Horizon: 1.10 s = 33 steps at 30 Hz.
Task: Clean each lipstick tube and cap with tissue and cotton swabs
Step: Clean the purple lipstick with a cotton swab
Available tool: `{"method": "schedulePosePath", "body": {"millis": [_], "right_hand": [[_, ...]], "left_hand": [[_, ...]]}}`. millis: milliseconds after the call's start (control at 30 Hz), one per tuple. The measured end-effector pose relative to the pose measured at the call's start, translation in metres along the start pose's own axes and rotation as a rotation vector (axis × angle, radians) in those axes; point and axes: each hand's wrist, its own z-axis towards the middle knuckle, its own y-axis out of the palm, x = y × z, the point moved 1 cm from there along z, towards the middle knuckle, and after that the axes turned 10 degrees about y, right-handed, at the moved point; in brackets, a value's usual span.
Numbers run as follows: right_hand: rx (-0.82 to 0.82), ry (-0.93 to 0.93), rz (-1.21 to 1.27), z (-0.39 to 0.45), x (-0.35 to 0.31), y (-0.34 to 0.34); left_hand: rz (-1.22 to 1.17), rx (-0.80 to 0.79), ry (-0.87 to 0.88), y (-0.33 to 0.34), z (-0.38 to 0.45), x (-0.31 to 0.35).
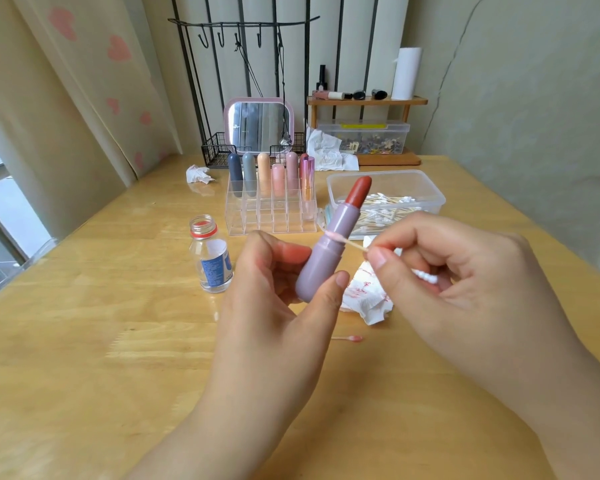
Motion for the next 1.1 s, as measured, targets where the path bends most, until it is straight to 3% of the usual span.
{"method": "schedulePosePath", "body": {"millis": [300,833,1100], "right_hand": [[0.002,-0.003,-0.006,0.0,0.0,0.0],[-0.015,0.062,0.056,0.004,0.008,-0.002],[-0.067,0.037,0.069,0.003,0.006,-0.002]], "left_hand": [[-0.018,0.003,-0.008,0.001,-0.001,-0.003],[-0.901,-0.143,-0.447,0.01,0.004,-0.005],[-0.895,-0.237,-0.428,0.007,0.0,-0.002]]}}
